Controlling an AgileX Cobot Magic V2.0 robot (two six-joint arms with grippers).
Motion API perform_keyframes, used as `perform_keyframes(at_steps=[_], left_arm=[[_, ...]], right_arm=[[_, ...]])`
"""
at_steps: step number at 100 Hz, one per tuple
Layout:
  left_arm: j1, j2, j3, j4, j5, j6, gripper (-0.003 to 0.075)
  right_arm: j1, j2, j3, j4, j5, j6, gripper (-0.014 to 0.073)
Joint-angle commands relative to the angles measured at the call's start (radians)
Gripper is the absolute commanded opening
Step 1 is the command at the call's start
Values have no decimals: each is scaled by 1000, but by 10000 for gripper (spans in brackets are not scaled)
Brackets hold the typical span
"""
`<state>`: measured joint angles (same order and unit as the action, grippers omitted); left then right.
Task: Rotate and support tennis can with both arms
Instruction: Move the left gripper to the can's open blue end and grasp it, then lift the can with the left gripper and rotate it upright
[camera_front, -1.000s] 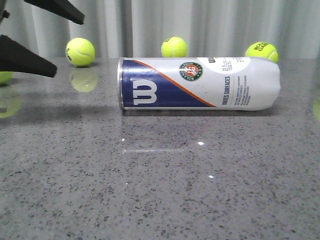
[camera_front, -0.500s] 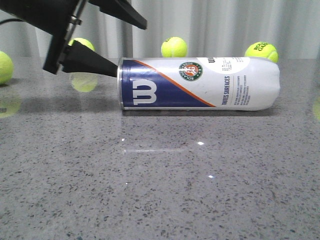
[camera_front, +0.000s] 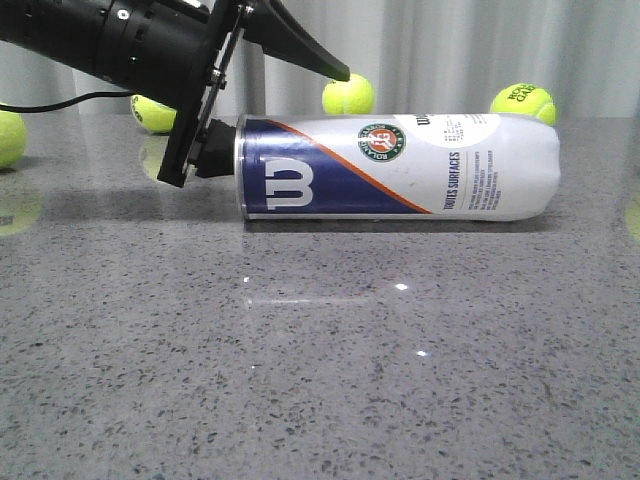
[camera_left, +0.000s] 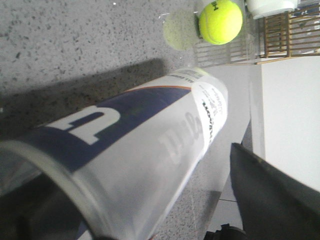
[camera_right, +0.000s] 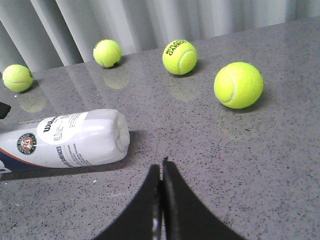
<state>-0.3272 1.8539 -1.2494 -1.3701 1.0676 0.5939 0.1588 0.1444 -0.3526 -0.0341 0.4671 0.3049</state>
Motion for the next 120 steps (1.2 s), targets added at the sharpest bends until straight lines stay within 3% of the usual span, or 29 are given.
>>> perform_keyframes(at_steps=[1, 24, 53, 69, 92, 120], left_arm=[[-7, -44, -30, -90, 52, 8, 476], [-7, -44, -30, -108, 79, 10, 373], [-7, -44, -30, -118, 95, 10, 146], [-7, -44, -30, -131, 98, 29, 65], [-7, -44, -30, -254, 187, 152, -20], [-7, -89, -30, -285, 208, 185, -21]], right_arm=[[-5, 10, -25, -17, -86, -3, -66], [-5, 10, -25, -17, -86, -3, -66], [-5, 10, -25, -17, -86, -3, -66], [-5, 10, -25, -17, -86, -3, -66], [-5, 10, -25, -17, -86, -3, -66], [-5, 10, -25, -17, -86, -3, -66]])
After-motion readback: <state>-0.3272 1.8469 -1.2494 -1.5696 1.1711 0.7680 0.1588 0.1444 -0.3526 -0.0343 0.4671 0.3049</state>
